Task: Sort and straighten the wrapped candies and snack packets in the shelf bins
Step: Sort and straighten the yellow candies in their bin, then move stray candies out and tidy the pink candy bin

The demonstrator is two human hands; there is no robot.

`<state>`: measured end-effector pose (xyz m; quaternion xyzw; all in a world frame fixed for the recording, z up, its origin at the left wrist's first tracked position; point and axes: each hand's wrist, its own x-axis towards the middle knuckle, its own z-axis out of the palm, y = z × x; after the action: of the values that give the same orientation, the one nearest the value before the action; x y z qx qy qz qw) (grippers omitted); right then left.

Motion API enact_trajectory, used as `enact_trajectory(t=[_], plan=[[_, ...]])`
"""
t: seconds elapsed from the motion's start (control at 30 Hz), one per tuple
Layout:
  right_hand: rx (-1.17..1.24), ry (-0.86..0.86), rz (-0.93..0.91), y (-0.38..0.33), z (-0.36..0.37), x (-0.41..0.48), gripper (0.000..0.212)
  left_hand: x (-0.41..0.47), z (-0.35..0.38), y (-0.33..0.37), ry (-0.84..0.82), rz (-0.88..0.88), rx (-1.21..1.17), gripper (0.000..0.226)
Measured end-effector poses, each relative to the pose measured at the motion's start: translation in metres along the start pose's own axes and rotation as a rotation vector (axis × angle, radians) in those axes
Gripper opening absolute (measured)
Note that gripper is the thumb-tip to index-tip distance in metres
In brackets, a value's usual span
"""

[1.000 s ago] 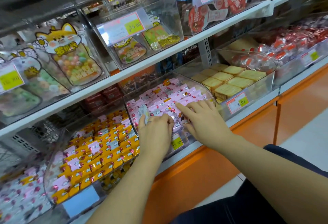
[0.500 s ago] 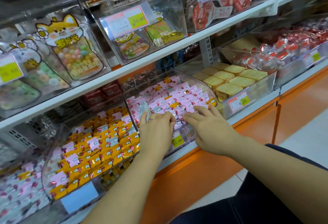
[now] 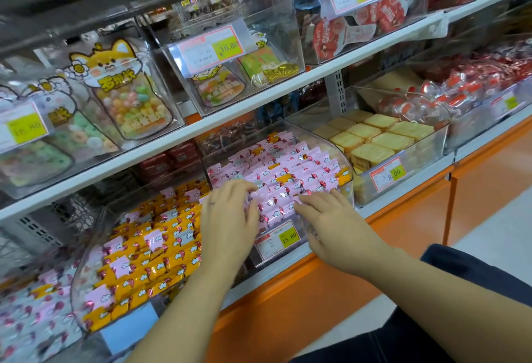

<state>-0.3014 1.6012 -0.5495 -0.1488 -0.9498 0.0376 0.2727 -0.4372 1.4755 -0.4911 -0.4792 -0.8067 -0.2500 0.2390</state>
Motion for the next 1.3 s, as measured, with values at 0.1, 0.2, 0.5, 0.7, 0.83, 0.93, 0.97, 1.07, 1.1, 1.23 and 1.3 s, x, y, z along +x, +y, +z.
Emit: enact_trajectory(t=[0.1, 0.2, 0.5, 0.7, 0.83, 0.93, 0.97, 1.07, 1.1, 1.23, 1.3], plan=[[0.123, 0.086, -0.005, -0.009, -0.003, 0.005, 0.032, -0.004, -0.004, -0.016, -0.082, -0.076, 0.147, 0.042], [0.183, 0.096, -0.004, -0.013, -0.007, 0.006, 0.028, -0.008, -0.004, -0.021, -0.277, -0.164, 0.275, 0.062], [0.340, 0.062, 0.094, -0.003, -0.018, -0.009, 0.024, -0.010, -0.011, -0.024, -0.028, -0.214, 0.004, 0.036], [0.483, 0.080, 0.053, -0.038, -0.018, 0.005, 0.025, -0.031, -0.055, -0.031, 0.019, -0.179, -0.350, 0.035], [0.537, 0.170, -0.022, -0.080, -0.016, 0.025, 0.029, -0.051, -0.083, -0.050, -0.055, -0.190, -0.447, 0.032], [0.525, 0.184, -0.100, -0.112, -0.012, 0.039, 0.038, -0.065, -0.102, -0.073, 0.007, -0.254, -0.524, 0.030], [0.525, 0.175, -0.123, -0.122, -0.011, 0.044, 0.039, -0.069, -0.108, -0.081, 0.012, -0.294, -0.568, 0.028], [0.548, 0.158, -0.172, -0.149, -0.002, 0.059, 0.038, -0.085, -0.119, -0.106, 0.059, -0.403, -0.632, 0.026], [0.557, 0.153, -0.183, -0.158, 0.002, 0.064, 0.038, -0.091, -0.123, -0.114, 0.084, -0.435, -0.651, 0.026], [0.515, 0.110, -0.266, -0.194, 0.019, 0.085, 0.040, -0.107, -0.134, -0.148, 0.114, -0.576, -0.732, 0.022], [0.517, 0.042, -0.290, -0.212, 0.025, 0.093, 0.037, -0.108, -0.139, -0.164, 0.154, -0.613, -0.792, 0.017]])
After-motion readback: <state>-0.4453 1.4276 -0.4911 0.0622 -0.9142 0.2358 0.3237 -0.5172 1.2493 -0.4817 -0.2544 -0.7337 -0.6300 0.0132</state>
